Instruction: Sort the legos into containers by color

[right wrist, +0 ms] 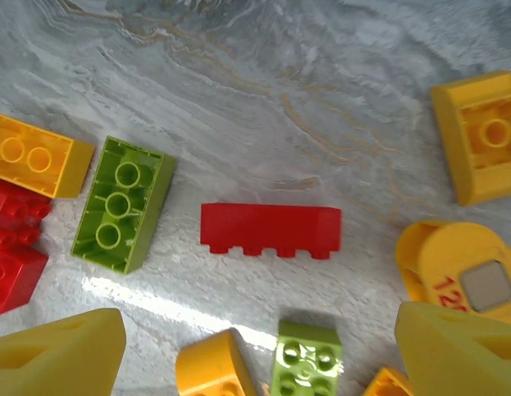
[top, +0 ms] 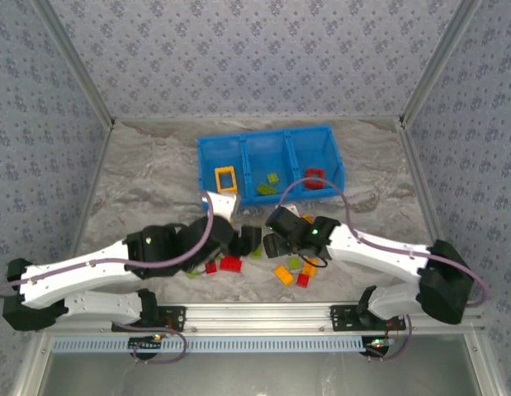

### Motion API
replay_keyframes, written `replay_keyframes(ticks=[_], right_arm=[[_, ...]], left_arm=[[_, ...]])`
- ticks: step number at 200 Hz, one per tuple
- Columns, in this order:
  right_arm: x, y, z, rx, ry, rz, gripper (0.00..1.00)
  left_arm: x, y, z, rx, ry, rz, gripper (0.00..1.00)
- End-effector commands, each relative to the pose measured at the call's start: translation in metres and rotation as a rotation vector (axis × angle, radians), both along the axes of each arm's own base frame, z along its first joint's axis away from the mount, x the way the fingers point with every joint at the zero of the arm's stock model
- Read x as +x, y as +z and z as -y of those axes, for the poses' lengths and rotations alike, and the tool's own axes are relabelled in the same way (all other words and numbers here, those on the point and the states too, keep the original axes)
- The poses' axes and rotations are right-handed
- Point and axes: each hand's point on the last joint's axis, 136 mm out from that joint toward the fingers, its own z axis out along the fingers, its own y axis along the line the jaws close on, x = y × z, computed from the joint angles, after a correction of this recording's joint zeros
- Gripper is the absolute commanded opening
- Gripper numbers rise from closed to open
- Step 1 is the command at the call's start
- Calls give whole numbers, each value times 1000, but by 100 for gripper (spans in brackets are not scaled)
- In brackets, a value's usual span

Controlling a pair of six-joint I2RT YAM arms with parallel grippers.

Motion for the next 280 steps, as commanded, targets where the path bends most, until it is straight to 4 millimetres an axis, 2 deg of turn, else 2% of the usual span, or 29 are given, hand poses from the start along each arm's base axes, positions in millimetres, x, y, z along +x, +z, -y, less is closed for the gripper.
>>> replay_keyframes(ticks=[1, 19, 41, 78, 98, 146, 162, 184, 207, 227, 244, 265, 270, 280], right_arm=[[4, -12, -9, 0, -26, -69, 88], [9, -28, -7, -49, -58, -104, 89], [13, -43, 0, -94, -83, -119, 90], [21, -56, -8, -91, -73, -129, 90], [26, -63, -7, -98, -85, -137, 89], [36, -69, -6, -98, -96, -128, 76], [36, -69, -7, -93, -102, -126, 66], [36, -68, -8, -82, -104, -121, 59], [36, -52, -1, -79, -121, -84, 57], [40, -20, 15, -54, -159, -20, 57], [49, 10, 39, -20, -207, 26, 58], [72, 43, 69, 46, -283, 78, 58], [78, 50, 71, 65, -285, 90, 59], [98, 63, 83, 96, -325, 117, 59]], left_arm=[[-19, 4, -14, 10, -23, 65, 77], [-28, 3, -22, 9, -29, 78, 77], [-32, 1, -22, 1, -41, 75, 78], [-30, 0, -14, 4, -42, 89, 79], [-30, -8, -11, 40, -39, 83, 79], [-31, -14, -9, 27, -32, 71, 79], [-31, -14, -8, 23, -31, 73, 79], [-30, -16, -6, 29, -29, 72, 79], [-31, -16, -1, 11, -28, 70, 79], [-30, -4, 8, -24, -33, 86, 79], [-28, 10, 19, -44, -40, 114, 79], [-27, 28, 37, -50, -61, 159, 79], [-27, 32, 42, -49, -68, 171, 79], [-26, 39, 53, -45, -81, 195, 79]])
